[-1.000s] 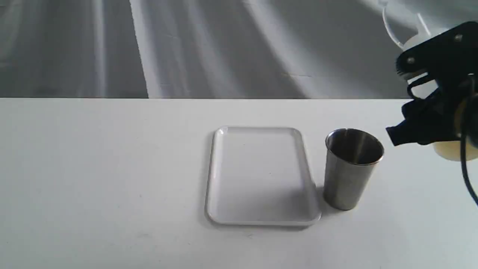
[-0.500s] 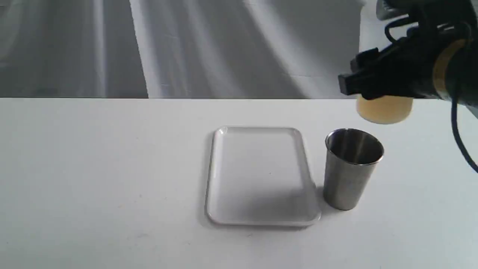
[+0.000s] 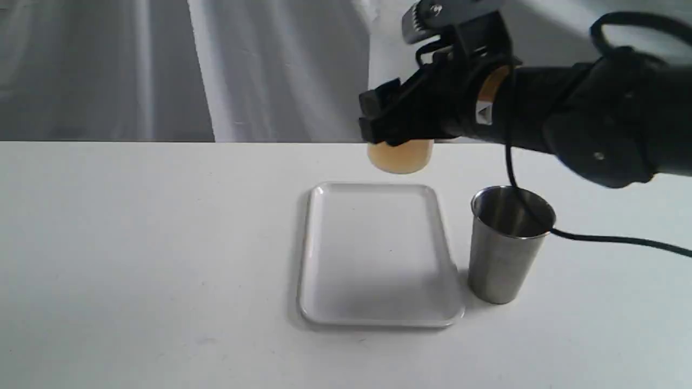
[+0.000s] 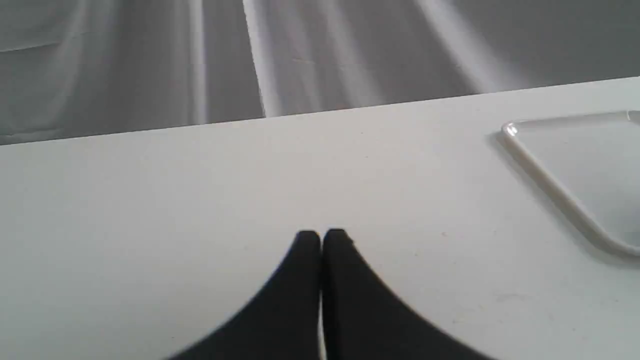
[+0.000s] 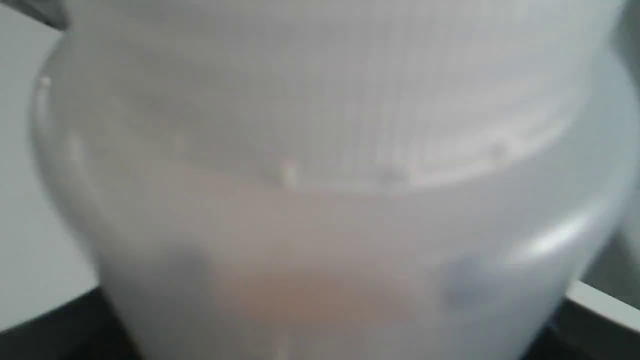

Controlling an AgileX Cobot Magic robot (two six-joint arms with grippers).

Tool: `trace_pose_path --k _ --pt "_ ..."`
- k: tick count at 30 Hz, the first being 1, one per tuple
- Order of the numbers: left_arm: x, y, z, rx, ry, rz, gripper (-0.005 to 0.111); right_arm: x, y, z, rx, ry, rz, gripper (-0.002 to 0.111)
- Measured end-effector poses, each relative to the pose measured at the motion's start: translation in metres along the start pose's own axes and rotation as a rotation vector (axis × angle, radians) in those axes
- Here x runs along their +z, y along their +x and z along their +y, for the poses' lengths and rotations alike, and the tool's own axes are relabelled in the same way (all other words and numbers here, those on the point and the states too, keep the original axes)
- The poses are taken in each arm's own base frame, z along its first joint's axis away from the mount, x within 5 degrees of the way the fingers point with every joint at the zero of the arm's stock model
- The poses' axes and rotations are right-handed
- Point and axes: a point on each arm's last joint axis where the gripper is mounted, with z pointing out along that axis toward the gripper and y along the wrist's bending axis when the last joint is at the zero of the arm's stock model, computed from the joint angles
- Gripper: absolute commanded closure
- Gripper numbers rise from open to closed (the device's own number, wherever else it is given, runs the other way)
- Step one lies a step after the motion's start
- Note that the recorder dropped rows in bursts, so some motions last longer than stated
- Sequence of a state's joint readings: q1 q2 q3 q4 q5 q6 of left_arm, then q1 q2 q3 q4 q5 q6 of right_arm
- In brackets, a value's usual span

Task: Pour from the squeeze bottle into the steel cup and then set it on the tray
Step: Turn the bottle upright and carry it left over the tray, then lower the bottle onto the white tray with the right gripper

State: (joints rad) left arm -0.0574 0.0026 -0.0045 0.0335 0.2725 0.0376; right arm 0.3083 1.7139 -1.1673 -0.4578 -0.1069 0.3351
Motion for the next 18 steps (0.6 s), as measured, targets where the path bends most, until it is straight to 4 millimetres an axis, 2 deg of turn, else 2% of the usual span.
trace_pose_path --k 8,13,18 --pt "0.000 0.000 0.000 0.000 0.000 0.000 0.107 0.045 0.046 0.028 -0.038 -0.065 0.053 0.092" --pt "0.000 0.000 0.000 0.000 0.000 0.000 0.107 0.065 0.073 0.032 -0.056 -0.060 0.074 0.092" --pt "0.000 0.000 0.000 0.000 0.000 0.000 0.107 0.075 0.086 0.031 -0.034 -0.032 0.062 0.092"
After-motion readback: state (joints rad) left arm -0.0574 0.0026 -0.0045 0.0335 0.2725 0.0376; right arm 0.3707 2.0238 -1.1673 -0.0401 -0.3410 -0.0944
